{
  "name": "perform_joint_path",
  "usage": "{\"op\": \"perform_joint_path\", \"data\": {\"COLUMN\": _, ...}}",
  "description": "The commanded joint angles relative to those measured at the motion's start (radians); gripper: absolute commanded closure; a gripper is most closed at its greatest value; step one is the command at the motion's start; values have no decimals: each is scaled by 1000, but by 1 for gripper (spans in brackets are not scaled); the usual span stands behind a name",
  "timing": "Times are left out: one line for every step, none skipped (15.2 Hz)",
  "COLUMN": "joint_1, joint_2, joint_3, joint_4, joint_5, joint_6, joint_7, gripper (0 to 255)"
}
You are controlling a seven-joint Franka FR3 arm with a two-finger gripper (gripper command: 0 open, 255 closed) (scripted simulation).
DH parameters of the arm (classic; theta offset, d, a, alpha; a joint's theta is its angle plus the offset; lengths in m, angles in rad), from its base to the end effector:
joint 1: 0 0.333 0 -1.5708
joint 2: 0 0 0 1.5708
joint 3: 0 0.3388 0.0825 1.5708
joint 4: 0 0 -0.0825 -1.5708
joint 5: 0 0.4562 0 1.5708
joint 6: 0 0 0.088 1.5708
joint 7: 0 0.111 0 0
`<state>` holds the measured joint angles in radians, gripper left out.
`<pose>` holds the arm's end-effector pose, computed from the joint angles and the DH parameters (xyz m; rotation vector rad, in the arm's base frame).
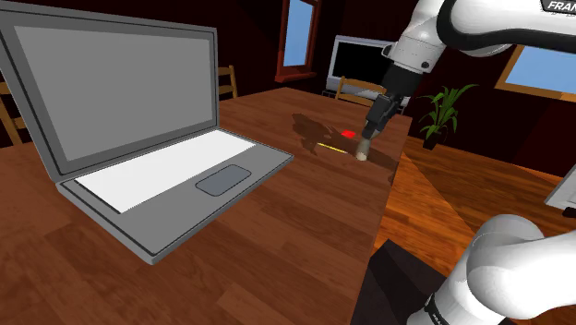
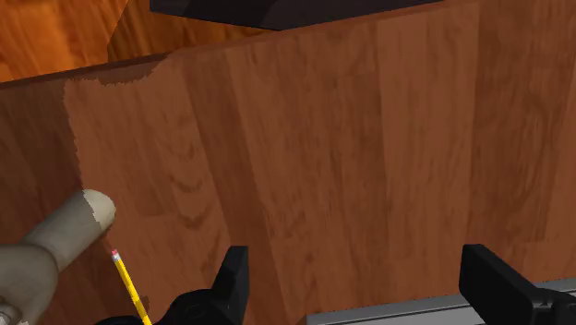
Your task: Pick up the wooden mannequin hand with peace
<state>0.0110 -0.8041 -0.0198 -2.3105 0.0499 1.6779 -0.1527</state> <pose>0.3688 -0.0004 0.6449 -3.0706 -0.2271 -0.2715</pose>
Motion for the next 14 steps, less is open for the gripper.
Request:
{"op": "perform_joint_path", "data": {"joint_1": 0, "joint_2": 0, "joint_3": 0, "joint_4": 0, "joint_5": 0, "joint_6": 0, "joint_7": 0, "gripper": 0}}
{"op": "perform_joint_path", "data": {"joint_1": -20, "joint_2": 36, "joint_3": 0, "joint_4": 28, "joint_5": -12, "joint_6": -3, "joint_7": 27, "gripper": 0}}
{"op": "perform_joint_path", "data": {"joint_1": -41, "joint_2": 71, "joint_3": 0, "joint_4": 57, "joint_5": -24, "joint_6": -8, "joint_7": 55, "gripper": 0}}
{"op": "perform_joint_path", "data": {"joint_1": -61, "joint_2": 105, "joint_3": 0, "joint_4": 86, "joint_5": -36, "joint_6": -13, "joint_7": 82, "gripper": 0}}
{"op": "perform_joint_path", "data": {"joint_1": -81, "joint_2": 138, "joint_3": -1, "joint_4": 115, "joint_5": -48, "joint_6": -20, "joint_7": 109, "gripper": 0}}
{"op": "perform_joint_path", "data": {"joint_1": -100, "joint_2": 171, "joint_3": -2, "joint_4": 144, "joint_5": -61, "joint_6": -28, "joint_7": 137, "gripper": 0}}
{"op": "perform_joint_path", "data": {"joint_1": -119, "joint_2": 203, "joint_3": -3, "joint_4": 174, "joint_5": -73, "joint_6": -37, "joint_7": 164, "gripper": 0}}
{"op": "perform_joint_path", "data": {"joint_1": -138, "joint_2": 235, "joint_3": -5, "joint_4": 204, "joint_5": -86, "joint_6": -48, "joint_7": 191, "gripper": 0}}
{"op": "perform_joint_path", "data": {"joint_1": -155, "joint_2": 266, "joint_3": -7, "joint_4": 235, "joint_5": -98, "joint_6": -59, "joint_7": 218, "gripper": 0}}
{"op": "perform_joint_path", "data": {"joint_1": -173, "joint_2": 296, "joint_3": -10, "joint_4": 266, "joint_5": -111, "joint_6": -71, "joint_7": 246, "gripper": 0}}
{"op": "perform_joint_path", "data": {"joint_1": -190, "joint_2": 326, "joint_3": -13, "joint_4": 297, "joint_5": -123, "joint_6": -84, "joint_7": 272, "gripper": 0}}
{"op": "perform_joint_path", "data": {"joint_1": -206, "joint_2": 355, "joint_3": -16, "joint_4": 328, "joint_5": -136, "joint_6": -98, "joint_7": 299, "gripper": 0}}
{"op": "perform_joint_path", "data": {"joint_1": -223, "joint_2": 384, "joint_3": -20, "joint_4": 359, "joint_5": -148, "joint_6": -113, "joint_7": 325, "gripper": 0}}
{"op": "perform_joint_path", "data": {"joint_1": -238, "joint_2": 412, "joint_3": -25, "joint_4": 391, "joint_5": -160, "joint_6": -129, "joint_7": 351, "gripper": 0}}
